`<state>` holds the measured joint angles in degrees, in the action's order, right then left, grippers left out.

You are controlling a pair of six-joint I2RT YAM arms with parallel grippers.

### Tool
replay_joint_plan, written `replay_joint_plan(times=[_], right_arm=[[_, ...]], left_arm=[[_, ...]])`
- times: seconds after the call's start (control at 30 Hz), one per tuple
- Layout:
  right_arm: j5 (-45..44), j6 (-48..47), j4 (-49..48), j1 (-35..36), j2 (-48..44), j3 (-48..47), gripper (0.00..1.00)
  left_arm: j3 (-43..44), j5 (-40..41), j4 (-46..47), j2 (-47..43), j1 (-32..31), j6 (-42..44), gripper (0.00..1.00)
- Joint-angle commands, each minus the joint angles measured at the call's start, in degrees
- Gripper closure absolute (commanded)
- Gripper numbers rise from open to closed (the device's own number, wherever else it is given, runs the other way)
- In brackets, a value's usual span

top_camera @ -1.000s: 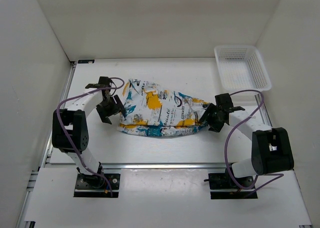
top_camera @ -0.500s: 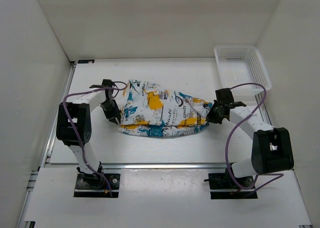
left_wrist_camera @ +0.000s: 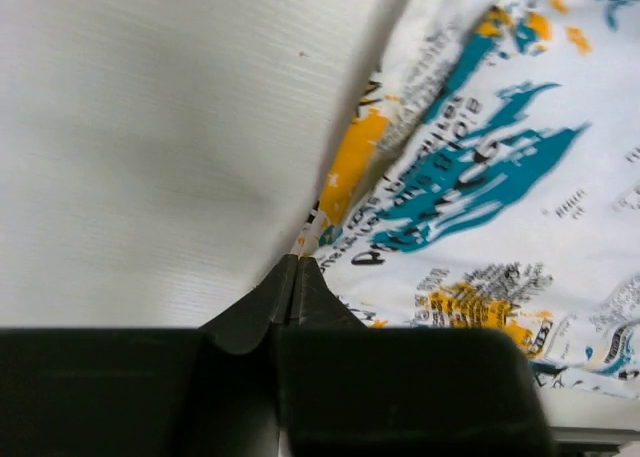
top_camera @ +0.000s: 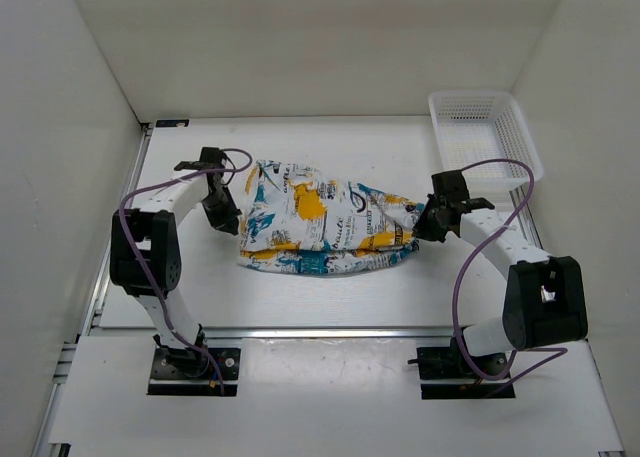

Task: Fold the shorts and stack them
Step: Fold the shorts

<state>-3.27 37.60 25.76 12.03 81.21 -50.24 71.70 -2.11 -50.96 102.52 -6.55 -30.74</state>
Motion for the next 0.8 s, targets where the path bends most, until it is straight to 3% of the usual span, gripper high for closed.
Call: replay_joint_plan(times=[0.0, 0.03, 0.07, 0.1, 0.17, 0.27, 0.33, 0.4, 0.57, 0.67, 0.77], right_arm=[[-0.6, -1.1, 0.8, 0.4, -1.2, -2.2, 1.00], [-0.6, -1.1, 0.8, 0.4, -1.2, -1.7, 1.00], [-0.1, -1.1, 0.3, 0.4, -1.2, -1.7, 1.00], [-0.1, -1.1, 0.3, 0.4, -1.2, -1.7, 1.00], [0.4, -0.6, 0.3, 0.4, -1.2, -1.2, 1.00], [0.5, -0.6, 0.3, 0.4, -1.2, -1.2, 1.00], [0.5, -0.6, 0.3, 0.4, -1.2, -1.2, 1.00], [0.5, -0.6, 0.3, 0.4, -1.2, -1.2, 1.00], [0.5, -0.6, 0.3, 0.4, -1.2, -1.2, 1.00], [0.5, -0.6, 0.3, 0.4, -1.2, -1.2, 1.00], [0.5, -0.6, 0.3, 0.4, -2.4, -1.2, 1.00]], left_arm=[[2.0, -0.5, -0.5, -4.5, 0.2, 0.5, 0.89], [2.0, -2.6, -0.5, -4.5, 0.2, 1.0, 0.74], [2.0, -3.4, -0.5, -3.6, -1.0, 1.0, 0.40], [2.0, -3.4, -0.5, -2.3, -1.0, 1.7, 0.26], [2.0, -4.5, -0.5, -0.9, -2.0, 1.7, 0.18], [2.0, -6.1, 0.1, 2.1, -3.2, 2.3, 0.31], [2.0, -6.2, 0.6, 3.4, -3.2, 2.3, 0.48], [2.0, -6.2, 0.6, 4.0, -3.2, 2.3, 0.56], [2.5, -6.2, 0.6, 4.5, -3.2, 2.8, 0.56], [2.5, -6.2, 0.6, 4.0, -3.2, 2.8, 0.88], [3.9, -3.3, -1.4, 2.3, -3.2, 2.8, 0.90]])
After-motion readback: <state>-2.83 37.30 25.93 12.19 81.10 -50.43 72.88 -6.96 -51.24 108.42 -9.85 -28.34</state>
